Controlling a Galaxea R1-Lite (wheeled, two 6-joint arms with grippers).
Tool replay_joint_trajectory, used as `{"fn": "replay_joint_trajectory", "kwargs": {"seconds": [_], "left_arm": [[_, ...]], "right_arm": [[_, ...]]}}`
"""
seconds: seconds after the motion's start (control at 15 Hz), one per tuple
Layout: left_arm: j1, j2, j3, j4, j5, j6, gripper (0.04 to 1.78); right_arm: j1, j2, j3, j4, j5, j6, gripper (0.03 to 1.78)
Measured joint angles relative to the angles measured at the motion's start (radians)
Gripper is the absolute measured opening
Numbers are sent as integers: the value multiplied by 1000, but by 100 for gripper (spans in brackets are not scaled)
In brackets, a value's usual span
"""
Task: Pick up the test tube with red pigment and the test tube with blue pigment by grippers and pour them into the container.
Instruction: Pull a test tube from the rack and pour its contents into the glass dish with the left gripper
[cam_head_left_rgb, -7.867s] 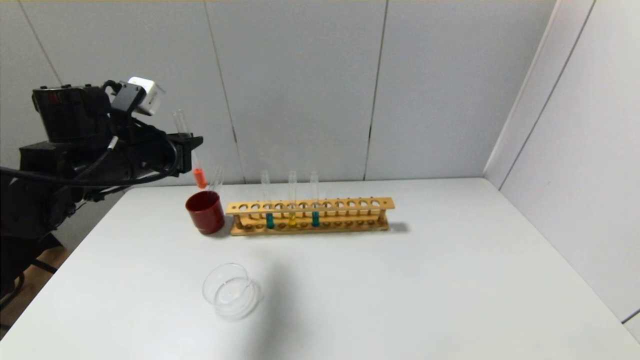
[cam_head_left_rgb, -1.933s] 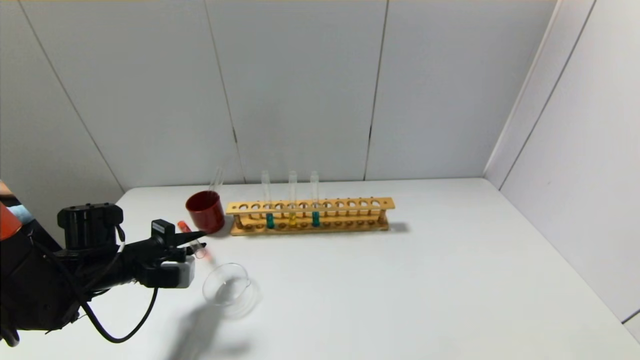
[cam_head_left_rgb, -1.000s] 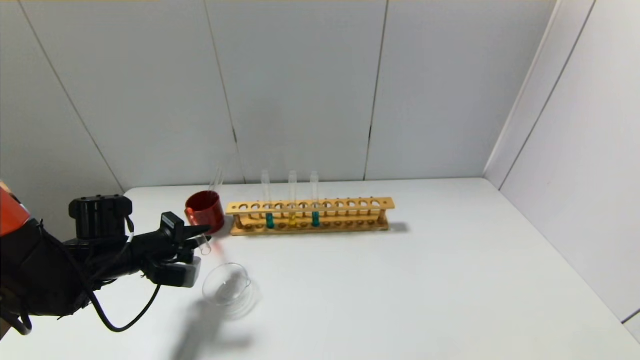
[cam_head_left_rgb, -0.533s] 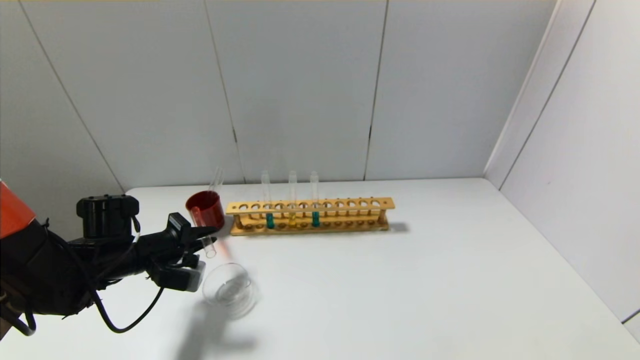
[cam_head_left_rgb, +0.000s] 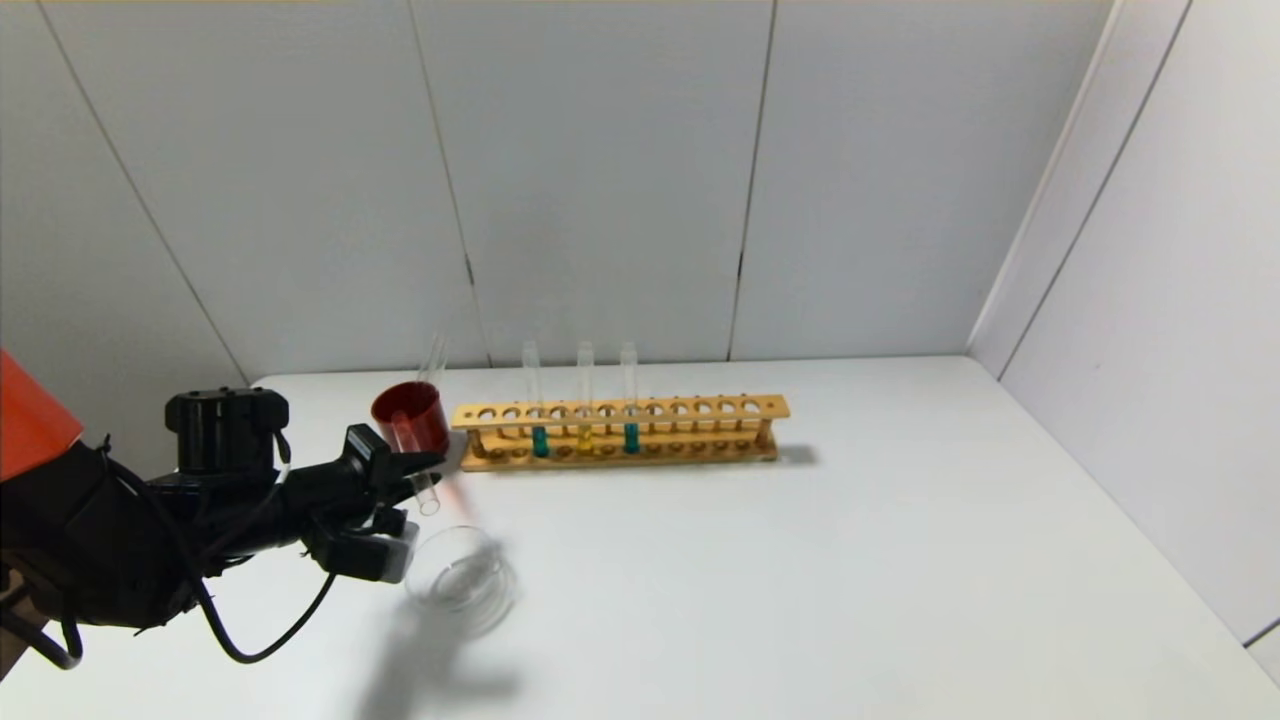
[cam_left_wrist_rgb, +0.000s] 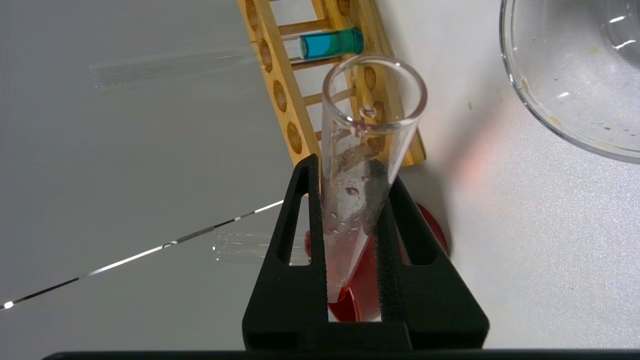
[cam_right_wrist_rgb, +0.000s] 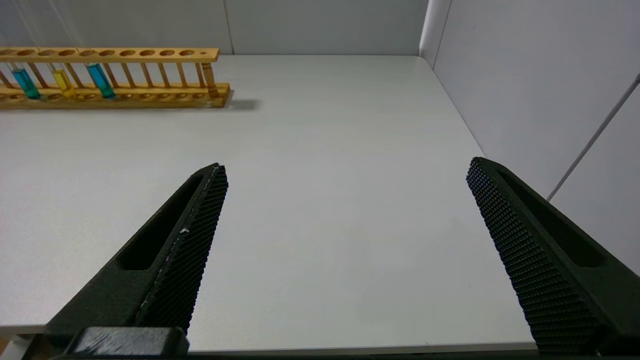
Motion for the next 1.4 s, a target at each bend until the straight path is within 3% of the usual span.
{"fn": "replay_joint_trajectory", "kwargs": {"seconds": [0.8,1.4], "left_arm": [[1,19,-10,7,-11,81,32],[0,7,-24,79,-82,189,32]], "right_arm": [[0,0,0,0,0,0,175],[0,0,0,0,0,0,175]]}}
